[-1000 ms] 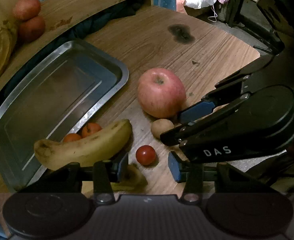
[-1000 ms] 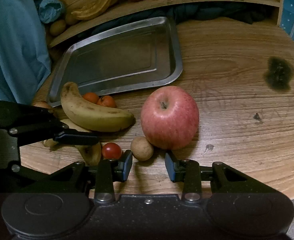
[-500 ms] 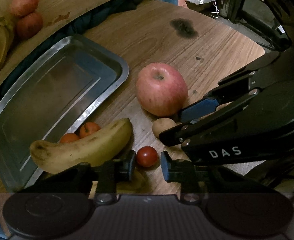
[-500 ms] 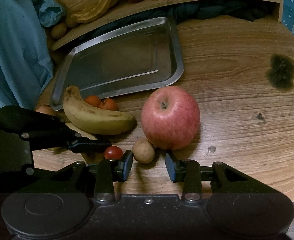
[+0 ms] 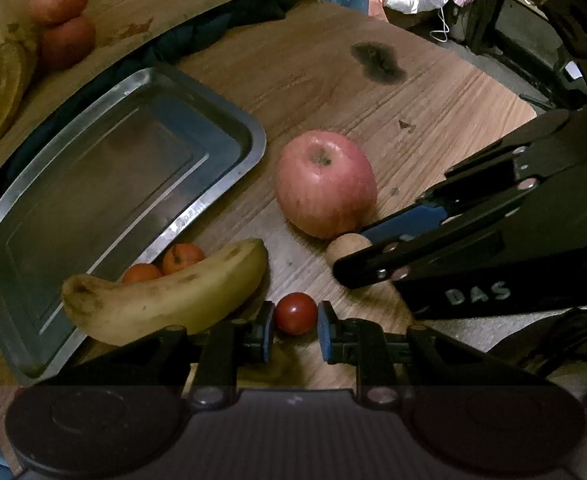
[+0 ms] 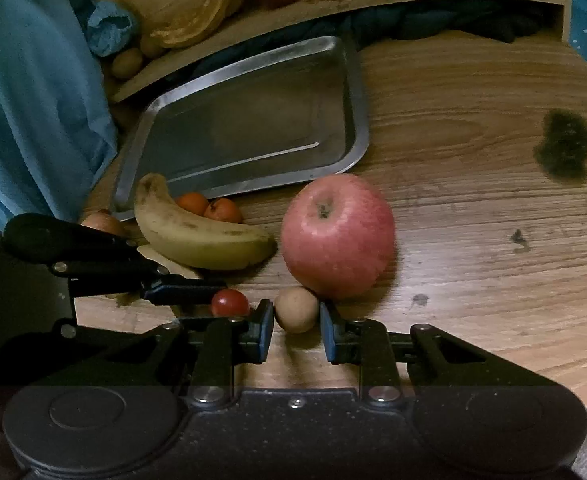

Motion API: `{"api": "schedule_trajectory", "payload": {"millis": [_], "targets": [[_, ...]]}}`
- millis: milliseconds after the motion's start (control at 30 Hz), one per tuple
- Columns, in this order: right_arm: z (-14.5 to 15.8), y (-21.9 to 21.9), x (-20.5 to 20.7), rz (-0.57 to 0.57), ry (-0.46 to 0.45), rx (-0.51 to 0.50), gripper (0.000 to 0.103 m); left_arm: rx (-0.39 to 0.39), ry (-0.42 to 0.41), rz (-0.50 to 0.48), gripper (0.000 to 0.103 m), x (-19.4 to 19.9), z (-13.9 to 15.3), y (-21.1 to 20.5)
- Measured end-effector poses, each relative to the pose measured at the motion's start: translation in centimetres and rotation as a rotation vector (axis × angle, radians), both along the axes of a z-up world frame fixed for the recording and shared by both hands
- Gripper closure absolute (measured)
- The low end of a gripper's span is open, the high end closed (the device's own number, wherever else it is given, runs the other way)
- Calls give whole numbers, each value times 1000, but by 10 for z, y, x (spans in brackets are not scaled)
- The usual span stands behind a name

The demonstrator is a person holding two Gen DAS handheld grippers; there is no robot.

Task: Organize fruits
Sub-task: 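Close the left gripper on the cherry tomato while the right gripper closes on the brown fruit, then lift the tomato with the left gripper while the right gripper carries the brown fruit to the tray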

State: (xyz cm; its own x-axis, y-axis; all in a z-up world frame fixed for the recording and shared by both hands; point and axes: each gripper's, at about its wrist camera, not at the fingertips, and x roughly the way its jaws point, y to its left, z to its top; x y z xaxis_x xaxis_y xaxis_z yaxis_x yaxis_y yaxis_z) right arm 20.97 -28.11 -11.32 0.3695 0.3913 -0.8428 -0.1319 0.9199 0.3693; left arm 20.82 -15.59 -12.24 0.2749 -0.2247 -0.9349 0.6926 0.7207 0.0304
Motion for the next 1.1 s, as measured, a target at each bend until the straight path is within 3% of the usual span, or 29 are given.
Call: {"api": "schedule_trajectory", "payload": {"millis": [267, 600, 900, 1100], "targets": [[11, -16, -5, 13, -1, 1, 77, -29, -15, 11, 78, 0, 10, -2], [49, -34, 3, 21, -99, 10, 76, -99, -79, 68, 78, 16, 40, -4], [51, -30, 49, 97, -157, 13, 76, -104, -140, 212, 78, 54, 47, 5], [38, -22, 87, 157, -144, 34, 76, -84, -128, 333, 78, 88, 32, 12]]}}
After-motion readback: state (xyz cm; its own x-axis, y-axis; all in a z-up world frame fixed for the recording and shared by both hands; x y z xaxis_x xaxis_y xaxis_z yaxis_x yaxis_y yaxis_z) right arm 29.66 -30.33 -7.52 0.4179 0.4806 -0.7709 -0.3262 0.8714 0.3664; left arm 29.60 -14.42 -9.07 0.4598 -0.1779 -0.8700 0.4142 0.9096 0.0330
